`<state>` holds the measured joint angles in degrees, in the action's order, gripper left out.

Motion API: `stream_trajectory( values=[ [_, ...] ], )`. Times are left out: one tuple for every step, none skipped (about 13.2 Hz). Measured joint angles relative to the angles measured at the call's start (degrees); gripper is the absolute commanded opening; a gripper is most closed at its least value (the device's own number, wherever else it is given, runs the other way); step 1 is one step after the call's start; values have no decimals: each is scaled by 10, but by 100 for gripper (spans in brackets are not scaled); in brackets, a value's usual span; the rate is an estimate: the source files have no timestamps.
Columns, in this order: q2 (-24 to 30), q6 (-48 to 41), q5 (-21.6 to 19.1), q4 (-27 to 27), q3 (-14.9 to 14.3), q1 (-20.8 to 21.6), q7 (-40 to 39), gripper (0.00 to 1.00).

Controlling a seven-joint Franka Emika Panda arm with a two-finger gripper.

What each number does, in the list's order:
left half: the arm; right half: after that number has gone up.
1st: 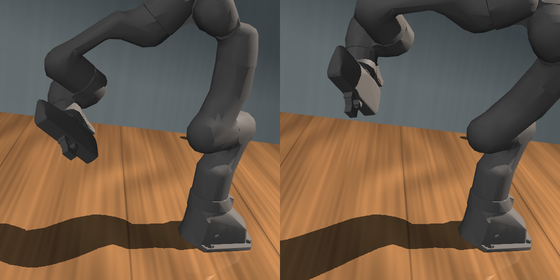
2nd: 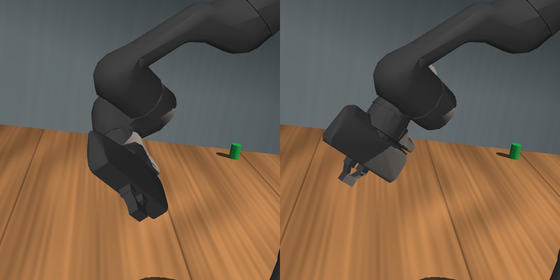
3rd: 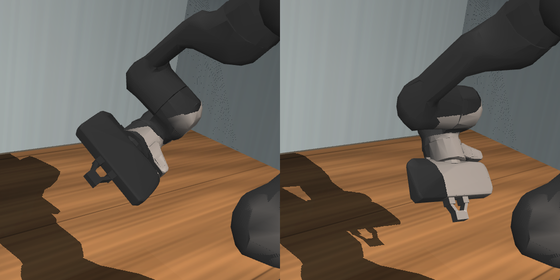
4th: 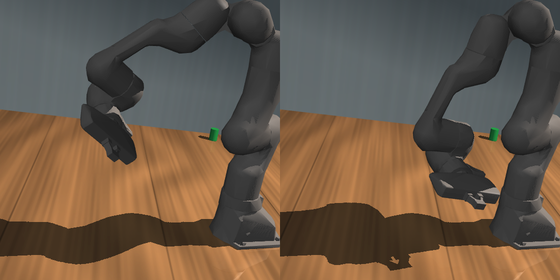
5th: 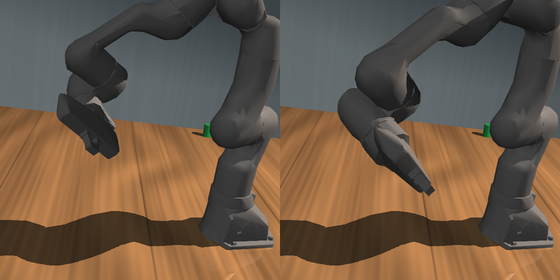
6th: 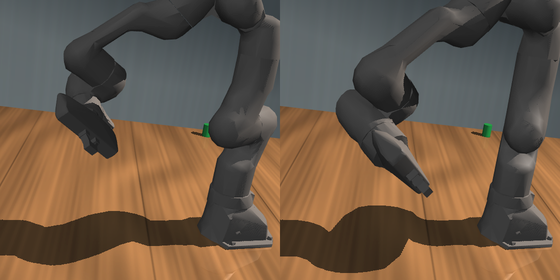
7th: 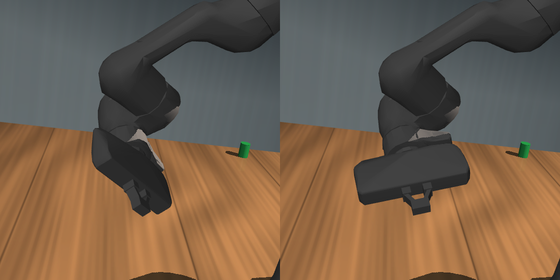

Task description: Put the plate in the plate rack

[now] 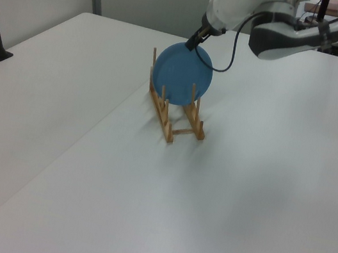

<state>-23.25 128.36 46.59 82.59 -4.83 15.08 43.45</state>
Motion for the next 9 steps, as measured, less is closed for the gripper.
stream_trajectory(
  values=[
    [10, 0, -34, -2, 0, 0, 0, 100],
    [17, 0, -64, -2, 0, -1, -3, 100],
    [26, 0, -104, -2, 0, -2, -13, 100],
    [36, -5, -148, -1, 0, -4, -34, 100],
    [47, -23, -195, -1, 0, -7, -65, 100],
    [58, -55, -243, 0, -1, -12, -103, 100],
    [74, -106, -305, 1, -3, -22, -158, 100],
    [84, -140, -341, 2, -4, -30, -192, 100],
    [102, -195, -384, 6, -5, -47, -243, 100]
  ],
)
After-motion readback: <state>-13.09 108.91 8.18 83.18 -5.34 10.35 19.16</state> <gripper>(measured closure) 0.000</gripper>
